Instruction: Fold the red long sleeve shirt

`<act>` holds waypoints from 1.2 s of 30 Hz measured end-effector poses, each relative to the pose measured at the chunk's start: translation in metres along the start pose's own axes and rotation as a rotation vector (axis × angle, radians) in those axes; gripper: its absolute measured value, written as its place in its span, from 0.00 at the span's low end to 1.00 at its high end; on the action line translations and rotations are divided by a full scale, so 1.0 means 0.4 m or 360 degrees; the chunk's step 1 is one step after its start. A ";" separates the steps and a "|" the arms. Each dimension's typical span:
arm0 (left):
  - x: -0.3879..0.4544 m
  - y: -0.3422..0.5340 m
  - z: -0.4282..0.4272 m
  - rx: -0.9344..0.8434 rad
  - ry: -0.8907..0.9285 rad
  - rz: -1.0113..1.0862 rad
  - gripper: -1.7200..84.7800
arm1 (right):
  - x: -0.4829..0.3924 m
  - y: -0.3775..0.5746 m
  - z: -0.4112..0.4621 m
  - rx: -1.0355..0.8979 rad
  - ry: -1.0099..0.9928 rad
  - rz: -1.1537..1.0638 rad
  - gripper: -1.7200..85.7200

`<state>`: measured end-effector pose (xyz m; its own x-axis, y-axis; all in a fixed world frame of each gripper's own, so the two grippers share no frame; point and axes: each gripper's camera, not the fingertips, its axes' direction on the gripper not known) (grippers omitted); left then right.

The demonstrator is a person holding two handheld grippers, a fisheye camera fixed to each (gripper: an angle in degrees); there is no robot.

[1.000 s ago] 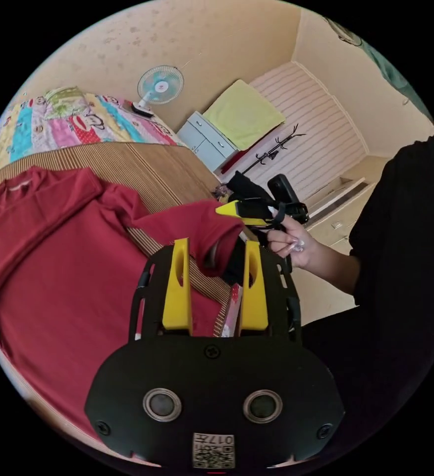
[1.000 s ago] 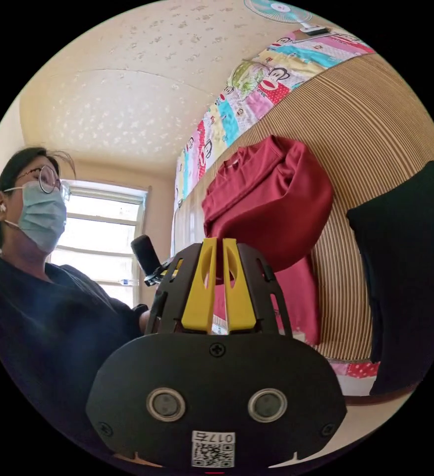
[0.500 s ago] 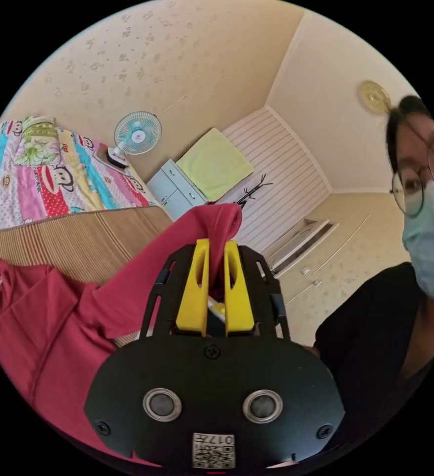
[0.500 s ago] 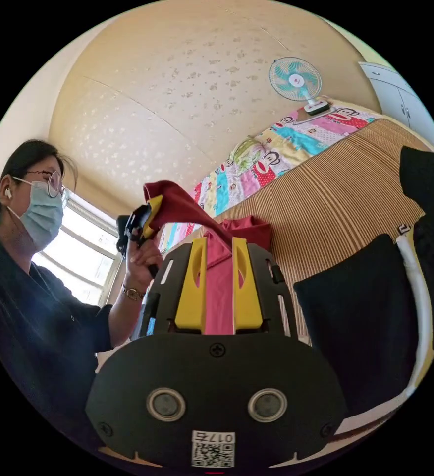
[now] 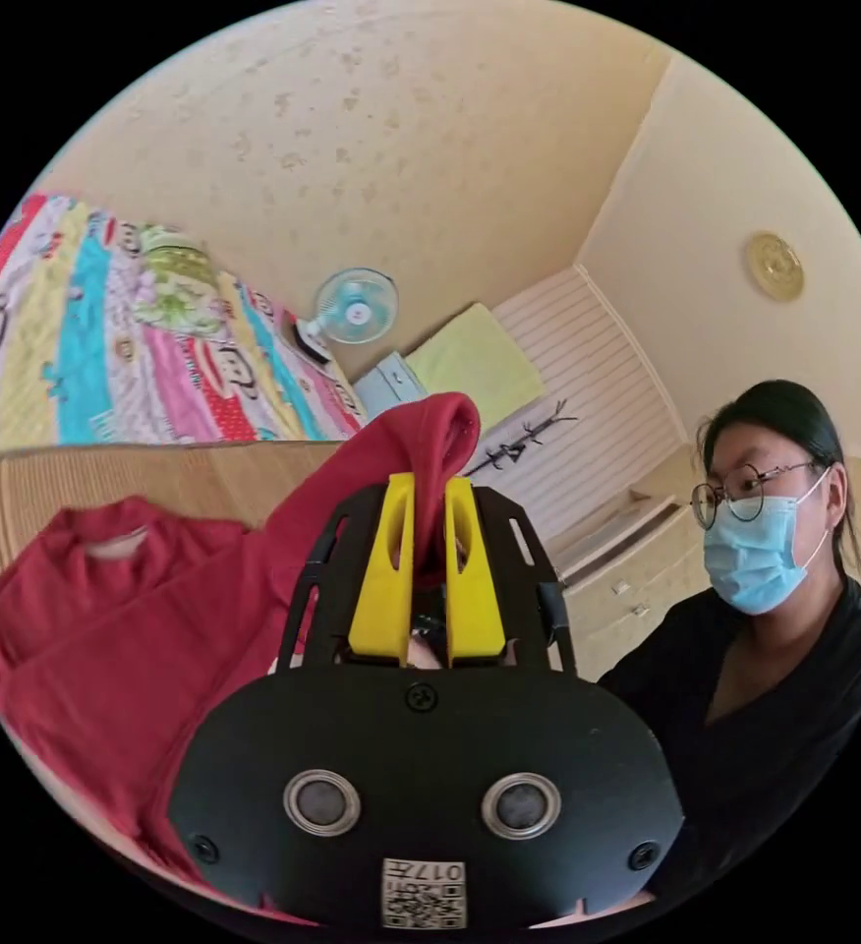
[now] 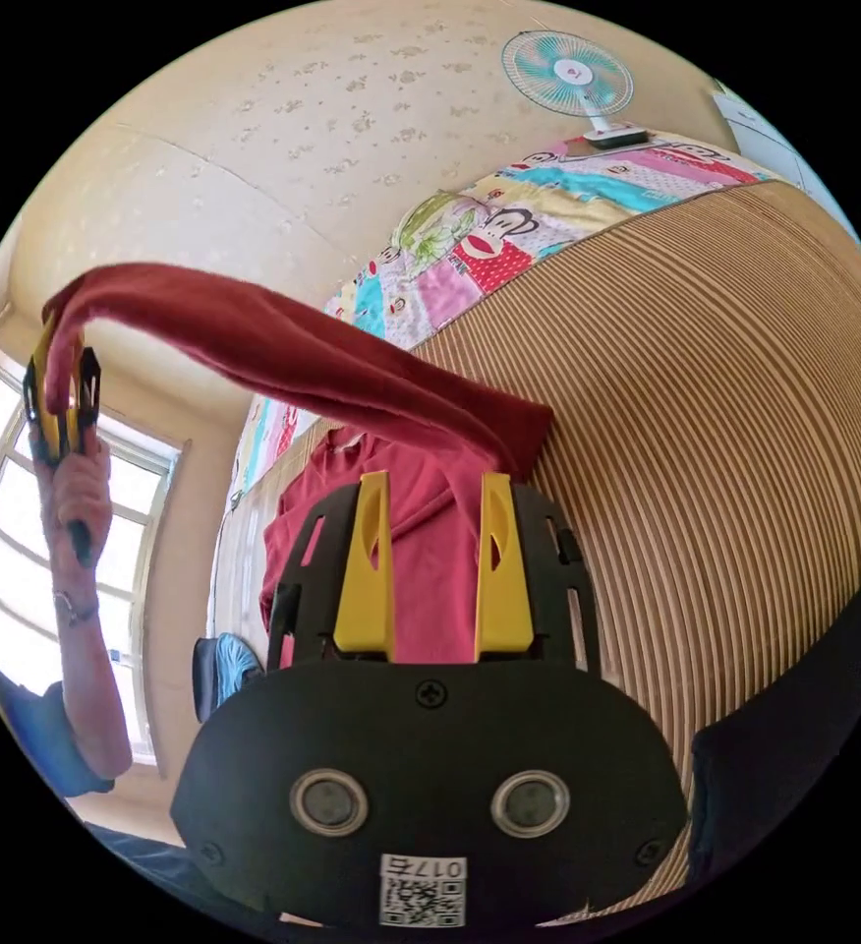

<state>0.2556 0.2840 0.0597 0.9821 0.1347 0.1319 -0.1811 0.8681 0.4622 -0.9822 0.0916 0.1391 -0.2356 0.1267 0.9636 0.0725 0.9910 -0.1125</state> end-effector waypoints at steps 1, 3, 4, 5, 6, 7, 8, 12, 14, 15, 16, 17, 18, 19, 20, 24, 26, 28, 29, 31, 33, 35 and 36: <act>-0.075 0.059 -0.080 0.0054 -0.0134 -0.0183 0.08 | 0.015 0.005 0.024 -0.0061 0.0071 0.0043 0.14; -0.164 0.156 -0.179 0.0110 -0.0328 -0.0381 0.07 | 0.025 0.028 0.046 -0.0151 0.0135 0.0013 0.12; -0.211 0.216 -0.224 0.0117 -0.0439 -0.0500 0.07 | 0.025 0.050 0.047 -0.0174 0.0151 -0.0037 0.11; -0.251 0.266 -0.257 0.0124 -0.0501 -0.0609 0.07 | 0.024 0.060 0.045 -0.0187 0.0159 -0.0057 0.11; -0.268 0.287 -0.269 0.0130 -0.0515 -0.0658 0.07 | 0.023 0.076 0.042 -0.0236 0.0162 -0.0092 0.10; -0.298 0.319 -0.284 0.0131 -0.0522 -0.0734 0.07 | 0.023 0.085 0.035 -0.0288 0.0165 -0.0112 0.11; -0.319 0.337 -0.289 0.0123 -0.0510 -0.0772 0.07 | 0.023 0.086 0.027 -0.0290 0.0166 -0.0117 0.11; -0.334 0.315 -0.273 0.0066 -0.0490 -0.0737 0.07 | 0.017 0.016 -0.036 -0.0100 0.0103 -0.0128 0.13; -0.321 0.273 -0.265 0.0027 -0.0521 -0.0679 0.07 | 0.011 -0.051 -0.013 -0.0106 0.0086 -0.0137 0.14; -0.318 0.263 -0.263 0.0019 -0.0530 -0.0667 0.07 | 0.002 -0.097 0.022 -0.0138 0.0114 -0.0163 0.15; -0.312 0.243 -0.260 0.0002 -0.0540 -0.0645 0.07 | -0.008 -0.137 0.066 -0.0171 0.0171 -0.0201 0.15; -0.309 0.226 -0.259 -0.0013 -0.0537 -0.0627 0.07 | -0.012 -0.156 0.092 -0.0195 0.0204 -0.0215 0.15; -0.308 0.218 -0.259 -0.0018 -0.0528 -0.0617 0.07 | -0.016 -0.184 0.135 -0.0234 0.0249 -0.0225 0.13; -0.303 0.201 -0.261 -0.0020 -0.0473 -0.0568 0.07 | -0.018 -0.203 0.156 -0.0233 0.0276 -0.0208 0.10; -0.294 0.183 -0.266 -0.0006 -0.0364 -0.0473 0.07 | -0.019 -0.209 0.155 -0.0206 0.0275 -0.0196 0.09; -0.327 0.147 -0.284 0.0057 -0.0075 -0.0410 0.07 | 0.028 -0.215 0.113 0.0055 0.0089 -0.0070 0.07; -0.385 0.142 -0.274 -0.0015 -0.0299 -0.0532 0.07 | 0.089 -0.224 0.137 0.0045 0.0045 0.0057 0.07; -0.429 0.142 -0.248 -0.0146 -0.0564 -0.0678 0.07 | 0.140 -0.242 0.186 -0.0039 0.0053 0.0109 0.07; -0.438 0.140 -0.239 -0.0144 -0.0570 -0.0670 0.07 | 0.141 -0.248 0.190 -0.0049 0.0037 0.0083 0.07; -0.438 0.138 -0.243 -0.0076 -0.0544 -0.0660 0.07 | 0.124 -0.271 0.176 -0.0124 0.0072 0.0000 0.09; -0.434 0.139 -0.244 -0.0057 -0.0563 -0.0649 0.07 | 0.091 -0.260 0.136 -0.0127 0.0148 -0.0076 0.11; -0.427 0.143 -0.244 -0.0013 -0.0586 -0.0648 0.07 | 0.060 -0.229 0.096 -0.0162 0.0171 -0.0147 0.12; -0.427 0.144 -0.244 0.0001 -0.0587 -0.0653 0.07 | 0.044 -0.197 0.076 -0.0186 0.0145 -0.0183 0.12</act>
<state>0.0826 0.3574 -0.0217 0.8887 -0.3912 0.2391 0.2127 0.8138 0.5408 -1.0216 0.0172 0.1576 -0.1602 0.0034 0.9871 0.1637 0.9862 0.0232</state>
